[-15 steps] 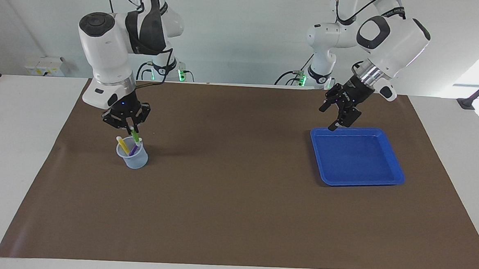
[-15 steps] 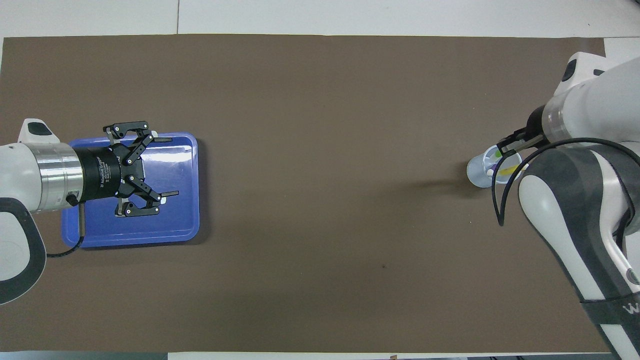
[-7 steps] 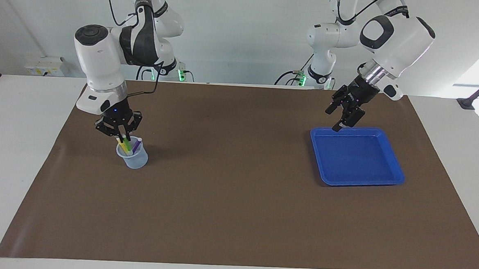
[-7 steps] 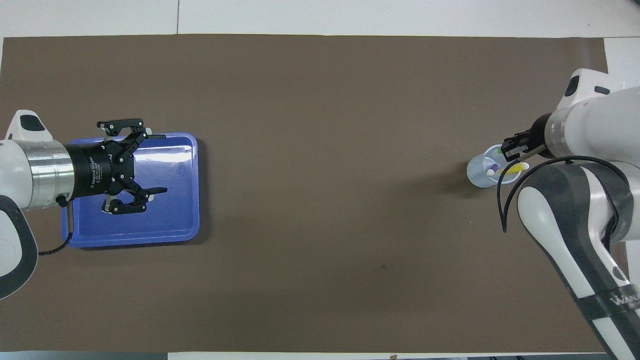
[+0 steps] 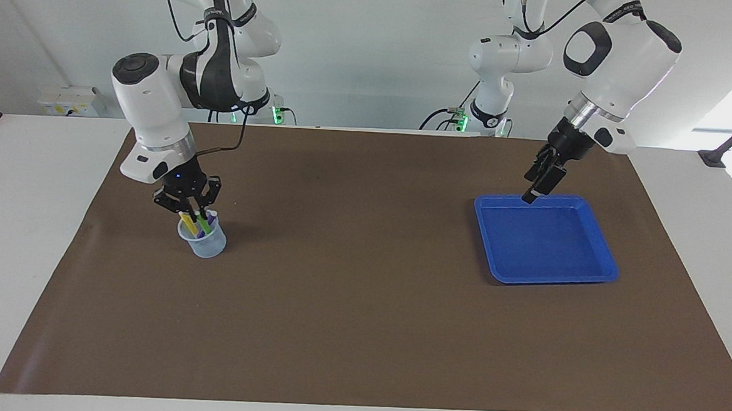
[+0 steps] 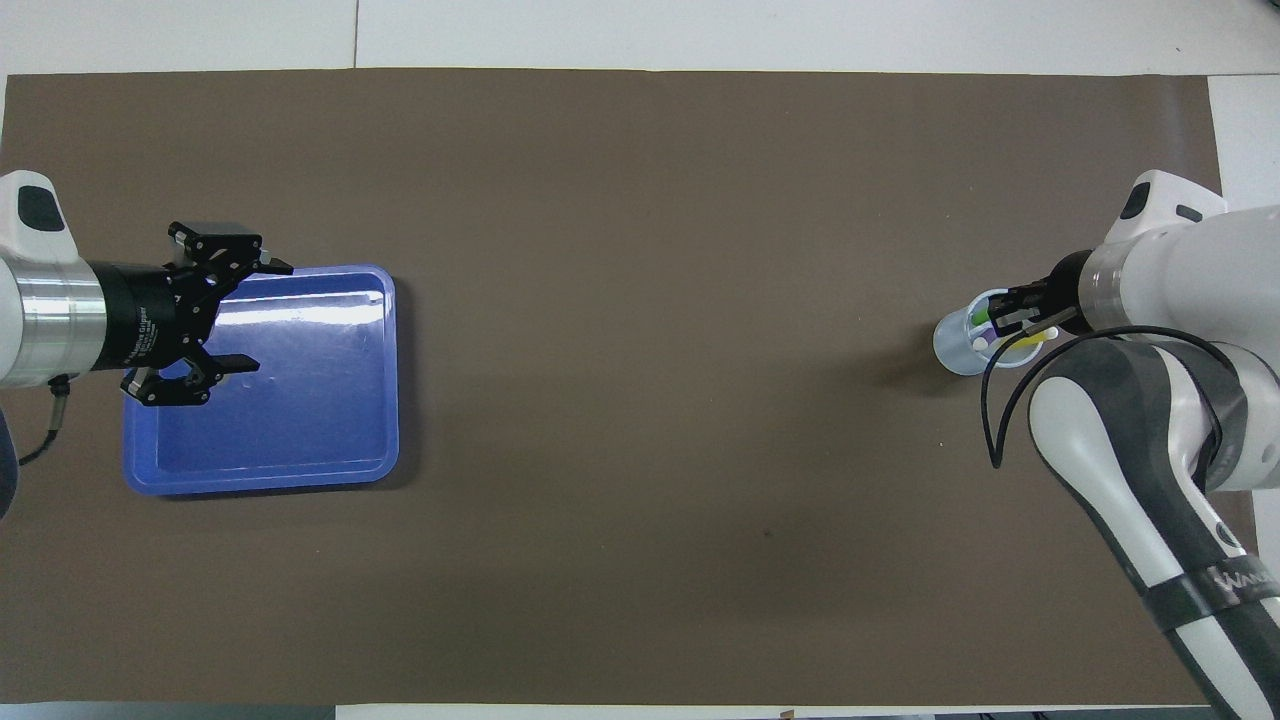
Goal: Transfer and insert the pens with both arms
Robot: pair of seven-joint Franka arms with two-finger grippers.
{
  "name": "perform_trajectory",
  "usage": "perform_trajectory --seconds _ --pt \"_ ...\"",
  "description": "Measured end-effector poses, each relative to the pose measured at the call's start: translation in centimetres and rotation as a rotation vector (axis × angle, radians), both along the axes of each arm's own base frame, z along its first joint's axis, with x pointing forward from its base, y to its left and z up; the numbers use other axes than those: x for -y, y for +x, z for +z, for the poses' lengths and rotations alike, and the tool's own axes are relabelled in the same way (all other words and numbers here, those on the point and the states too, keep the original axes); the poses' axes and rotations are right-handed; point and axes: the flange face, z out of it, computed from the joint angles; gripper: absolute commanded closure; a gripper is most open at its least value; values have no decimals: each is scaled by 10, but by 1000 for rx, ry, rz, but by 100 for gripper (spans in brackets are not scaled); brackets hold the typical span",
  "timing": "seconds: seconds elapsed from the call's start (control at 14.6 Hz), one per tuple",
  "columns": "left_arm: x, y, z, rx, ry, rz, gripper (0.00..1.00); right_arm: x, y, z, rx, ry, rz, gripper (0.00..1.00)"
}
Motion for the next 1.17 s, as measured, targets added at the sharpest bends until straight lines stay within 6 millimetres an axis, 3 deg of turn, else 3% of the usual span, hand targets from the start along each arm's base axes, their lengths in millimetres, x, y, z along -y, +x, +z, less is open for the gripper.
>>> perform_trajectory --seconds 0.07,0.14,0.21,0.48,0.75,0.96,1.17 --pt "-8 4 5 -3 38 -58 0 2 -1 -4 2 1 -4 44" --pt "-16 6 10 -12 77 -126 0 4 -2 -8 5 2 -9 14" --pt "-23 8 15 -27 124 -216 0 5 -3 -10 7 3 -16 0" --pt "-43 3 35 -75 239 -587 0 8 -2 -8 14 11 -69 0" --pt "-75 -8 50 -92 240 -932 0 14 5 7 38 15 -98 0" --pt "-70 -12 50 -108 231 -1028 0 24 10 30 19 27 -179 0" --pt "-64 -12 57 -98 239 -1047 0 30 15 68 -19 35 -232 0"
